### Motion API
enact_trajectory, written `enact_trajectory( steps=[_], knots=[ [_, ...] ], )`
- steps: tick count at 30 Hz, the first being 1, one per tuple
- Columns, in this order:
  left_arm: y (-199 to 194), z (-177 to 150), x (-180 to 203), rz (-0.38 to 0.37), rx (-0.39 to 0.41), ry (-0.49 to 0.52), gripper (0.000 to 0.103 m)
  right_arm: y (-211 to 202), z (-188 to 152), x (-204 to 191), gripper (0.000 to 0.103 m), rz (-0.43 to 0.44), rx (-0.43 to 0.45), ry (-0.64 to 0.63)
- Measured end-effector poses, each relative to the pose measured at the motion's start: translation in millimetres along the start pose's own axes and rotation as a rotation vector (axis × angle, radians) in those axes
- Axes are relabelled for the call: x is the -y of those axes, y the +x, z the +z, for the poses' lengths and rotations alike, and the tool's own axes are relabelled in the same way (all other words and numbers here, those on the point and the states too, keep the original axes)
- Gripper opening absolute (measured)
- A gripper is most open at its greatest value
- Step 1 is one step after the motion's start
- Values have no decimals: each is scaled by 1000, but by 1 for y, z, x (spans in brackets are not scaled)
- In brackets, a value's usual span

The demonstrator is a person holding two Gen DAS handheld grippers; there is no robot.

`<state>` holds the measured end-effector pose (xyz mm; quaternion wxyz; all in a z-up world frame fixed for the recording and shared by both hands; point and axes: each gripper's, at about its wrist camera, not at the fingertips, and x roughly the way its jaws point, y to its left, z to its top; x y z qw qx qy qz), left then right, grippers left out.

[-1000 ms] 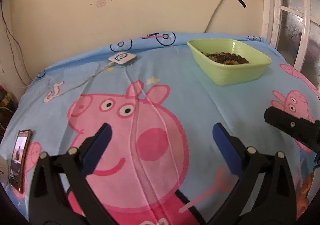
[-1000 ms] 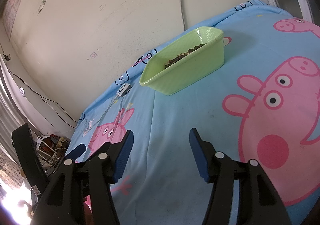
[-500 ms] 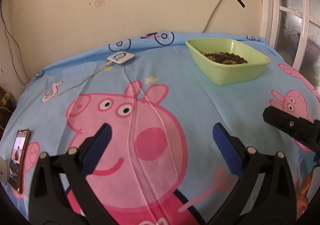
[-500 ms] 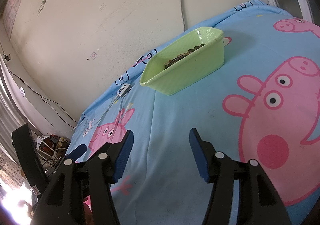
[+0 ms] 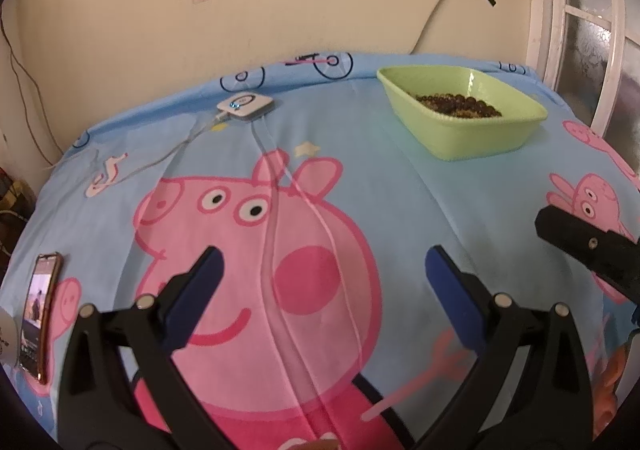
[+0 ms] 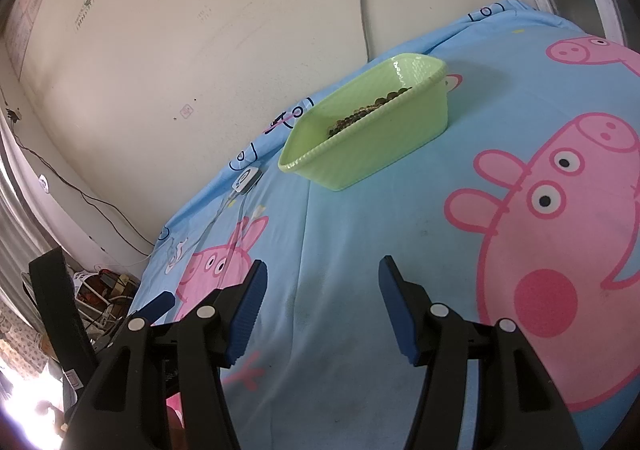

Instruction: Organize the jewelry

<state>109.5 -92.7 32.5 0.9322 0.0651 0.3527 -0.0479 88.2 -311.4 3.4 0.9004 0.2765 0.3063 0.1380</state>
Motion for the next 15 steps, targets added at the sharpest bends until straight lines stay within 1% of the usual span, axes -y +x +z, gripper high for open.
enact_trajectory(
  steps=[7, 12, 15],
  knots=[
    [0, -2, -2, -10, -15, -10, 97, -2, -3, 0, 34, 2, 2, 2],
    [4, -3, -5, -17, -45, -28, 97, -1, -2, 0, 34, 2, 1, 3],
    [3, -3, -6, -23, -39, -29, 97, -1, -3, 1, 34, 2, 1, 2]
  ],
)
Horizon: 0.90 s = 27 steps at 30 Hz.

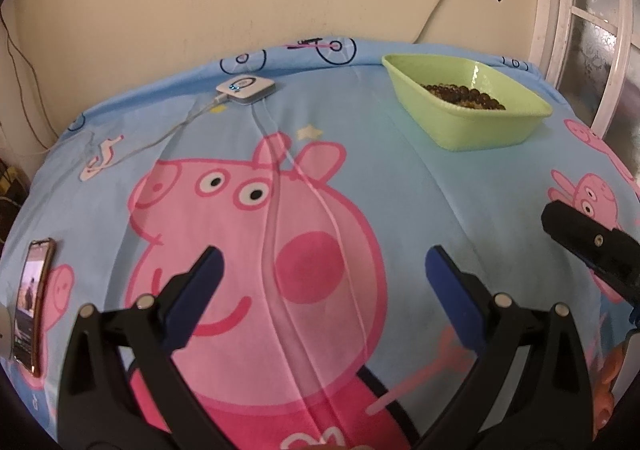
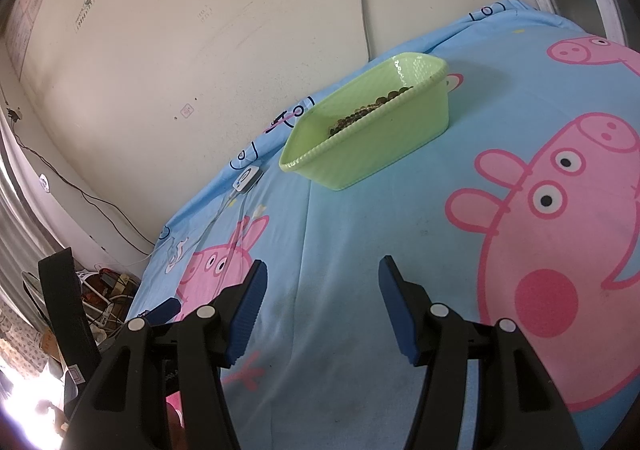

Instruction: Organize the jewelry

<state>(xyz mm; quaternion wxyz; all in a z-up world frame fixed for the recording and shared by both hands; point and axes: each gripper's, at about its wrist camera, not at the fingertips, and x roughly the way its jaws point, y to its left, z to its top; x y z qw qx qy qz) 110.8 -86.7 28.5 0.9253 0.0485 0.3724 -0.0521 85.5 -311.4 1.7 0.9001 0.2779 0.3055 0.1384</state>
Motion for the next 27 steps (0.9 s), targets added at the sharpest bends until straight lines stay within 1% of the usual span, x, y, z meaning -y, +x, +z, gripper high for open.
enact_trajectory(
  steps=[15, 27],
  knots=[
    [-2, 0, 1, 17, 6, 9, 97, 2, 0, 0, 34, 2, 1, 1],
    [-5, -1, -1, 0, 11, 5, 97, 3, -1, 0, 34, 5, 4, 1]
  ],
)
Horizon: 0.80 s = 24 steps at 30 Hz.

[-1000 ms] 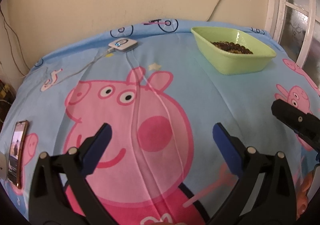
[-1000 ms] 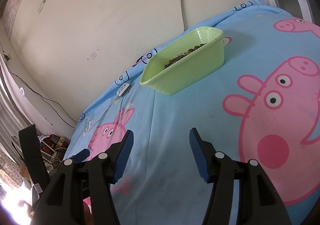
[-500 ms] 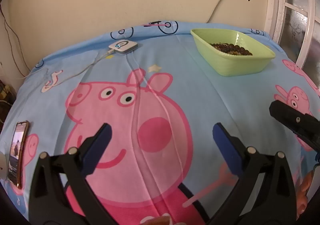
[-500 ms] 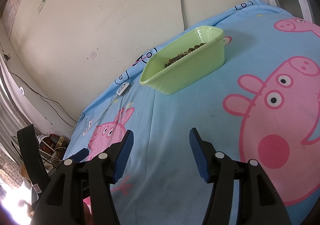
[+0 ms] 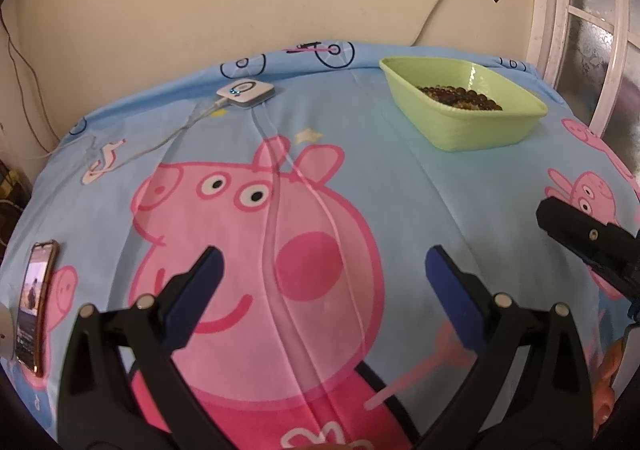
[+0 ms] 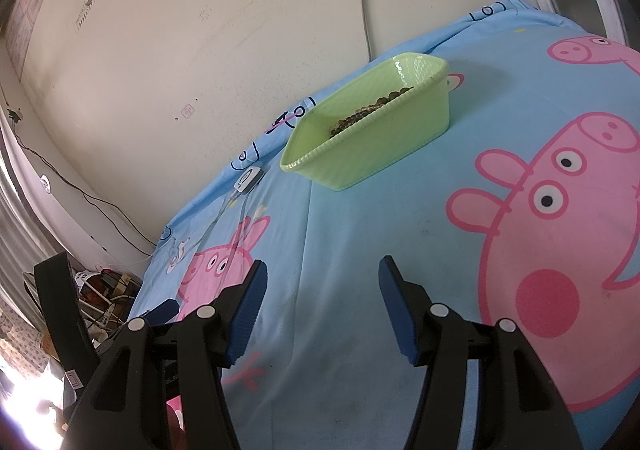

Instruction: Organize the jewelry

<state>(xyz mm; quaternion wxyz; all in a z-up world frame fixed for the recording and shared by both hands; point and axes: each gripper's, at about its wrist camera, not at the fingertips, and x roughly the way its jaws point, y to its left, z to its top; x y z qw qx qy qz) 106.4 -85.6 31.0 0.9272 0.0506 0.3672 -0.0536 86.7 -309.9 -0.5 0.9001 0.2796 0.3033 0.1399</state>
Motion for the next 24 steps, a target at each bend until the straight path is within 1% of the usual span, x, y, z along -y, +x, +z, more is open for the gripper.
enact_trajectory(
  steps=[4, 7, 10, 24],
  knots=[
    [5, -2, 3, 10, -39, 14, 97, 0, 0, 0, 34, -1, 1, -2],
    [3, -2, 4, 15, -26, 15, 97, -1, 0, 0, 34, 1, 0, -4],
    [4, -2, 4, 25, -30, 12, 97, -1, 0, 0, 34, 1, 0, -4],
    [4, -1, 4, 21, -32, 11, 97, -2, 0, 0, 34, 2, 1, -4]
  ],
)
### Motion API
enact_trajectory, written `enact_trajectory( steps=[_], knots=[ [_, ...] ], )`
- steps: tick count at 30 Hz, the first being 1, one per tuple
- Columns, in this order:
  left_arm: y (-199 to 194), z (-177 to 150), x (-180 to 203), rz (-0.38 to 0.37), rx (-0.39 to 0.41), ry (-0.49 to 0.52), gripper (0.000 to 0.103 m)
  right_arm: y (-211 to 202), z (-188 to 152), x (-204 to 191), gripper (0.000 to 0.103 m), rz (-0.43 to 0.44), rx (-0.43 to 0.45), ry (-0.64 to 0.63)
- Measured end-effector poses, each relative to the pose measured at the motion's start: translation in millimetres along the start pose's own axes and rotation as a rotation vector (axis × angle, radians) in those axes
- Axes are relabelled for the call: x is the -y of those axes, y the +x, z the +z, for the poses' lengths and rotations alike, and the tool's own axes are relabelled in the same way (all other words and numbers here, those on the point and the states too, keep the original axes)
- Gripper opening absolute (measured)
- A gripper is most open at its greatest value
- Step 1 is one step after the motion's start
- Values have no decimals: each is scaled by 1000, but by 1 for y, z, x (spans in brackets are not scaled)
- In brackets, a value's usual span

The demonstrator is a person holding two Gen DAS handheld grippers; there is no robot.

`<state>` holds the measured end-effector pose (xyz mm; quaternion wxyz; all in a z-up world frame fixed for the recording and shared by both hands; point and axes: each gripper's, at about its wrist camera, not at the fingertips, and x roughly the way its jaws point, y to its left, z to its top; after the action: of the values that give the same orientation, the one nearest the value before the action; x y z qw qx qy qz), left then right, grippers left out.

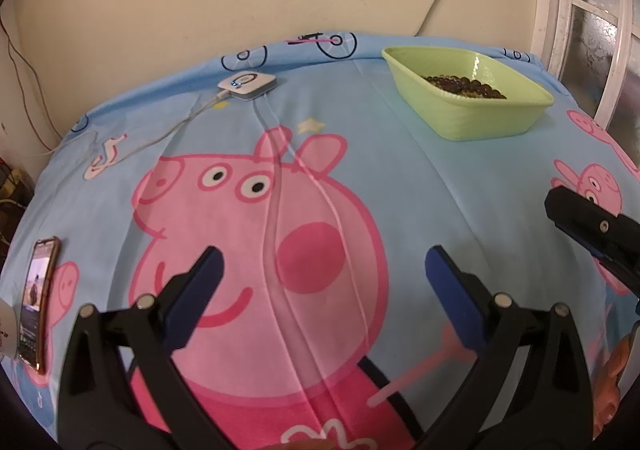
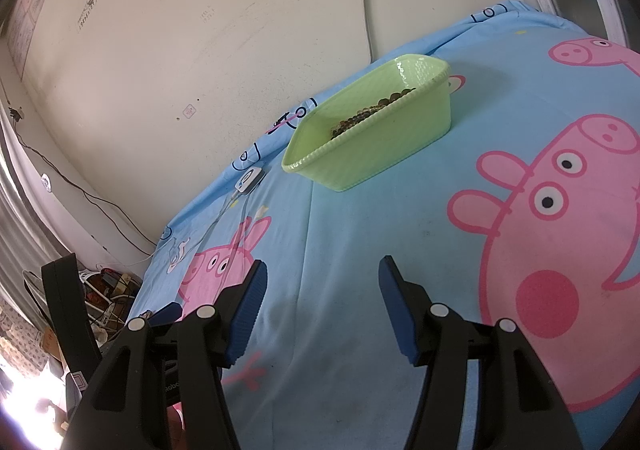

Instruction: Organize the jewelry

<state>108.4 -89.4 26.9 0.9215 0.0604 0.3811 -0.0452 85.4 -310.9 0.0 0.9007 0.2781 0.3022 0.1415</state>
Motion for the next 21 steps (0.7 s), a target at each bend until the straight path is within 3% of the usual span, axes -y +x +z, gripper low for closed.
enact_trajectory(
  steps=[21],
  knots=[
    [-4, -1, 3, -26, 25, 0, 97, 0, 0, 0, 34, 0, 0, 0]
  ],
)
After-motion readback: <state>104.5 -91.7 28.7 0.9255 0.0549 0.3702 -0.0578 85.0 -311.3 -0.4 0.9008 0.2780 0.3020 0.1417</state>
